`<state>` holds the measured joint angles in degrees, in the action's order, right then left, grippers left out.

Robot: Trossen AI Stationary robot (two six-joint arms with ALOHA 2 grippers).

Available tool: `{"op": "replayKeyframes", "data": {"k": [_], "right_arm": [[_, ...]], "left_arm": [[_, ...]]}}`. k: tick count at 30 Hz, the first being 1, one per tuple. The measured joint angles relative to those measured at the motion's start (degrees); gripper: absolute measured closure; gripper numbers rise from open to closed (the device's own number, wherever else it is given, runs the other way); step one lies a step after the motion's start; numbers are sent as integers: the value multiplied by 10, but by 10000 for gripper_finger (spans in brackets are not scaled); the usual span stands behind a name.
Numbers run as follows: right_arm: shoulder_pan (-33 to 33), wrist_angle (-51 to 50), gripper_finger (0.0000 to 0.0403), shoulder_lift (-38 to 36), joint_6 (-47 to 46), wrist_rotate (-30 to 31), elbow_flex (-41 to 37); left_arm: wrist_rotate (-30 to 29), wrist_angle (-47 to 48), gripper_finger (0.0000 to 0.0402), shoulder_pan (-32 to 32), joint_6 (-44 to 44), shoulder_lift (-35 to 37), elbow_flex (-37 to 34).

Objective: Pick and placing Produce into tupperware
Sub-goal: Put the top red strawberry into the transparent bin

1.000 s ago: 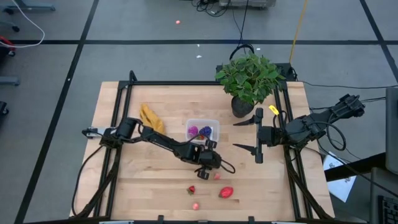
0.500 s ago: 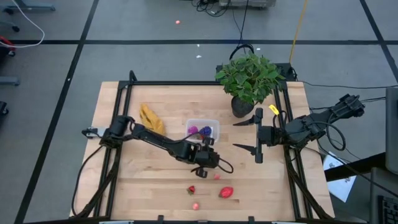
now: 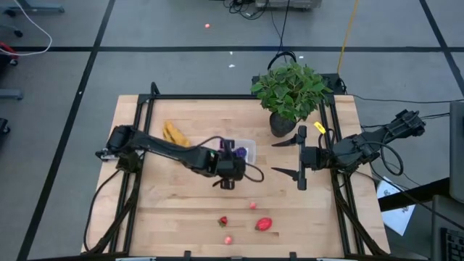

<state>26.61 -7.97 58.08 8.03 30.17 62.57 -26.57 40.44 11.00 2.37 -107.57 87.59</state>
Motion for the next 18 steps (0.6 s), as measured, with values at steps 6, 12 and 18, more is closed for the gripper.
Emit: {"op": "replayKeyframes", "data": {"k": [6, 12, 18], "right_arm": [[0, 0, 94, 0, -12, -1, 0], [0, -5, 94, 0, -13, -1, 0], [0, -5, 94, 0, -13, -2, 0]], "left_arm": [[13, 13, 298, -42, 4, -2, 0], [41, 15, 298, -73, -2, -9, 0], [46, 13, 298, -93, -30, -10, 0]]}}
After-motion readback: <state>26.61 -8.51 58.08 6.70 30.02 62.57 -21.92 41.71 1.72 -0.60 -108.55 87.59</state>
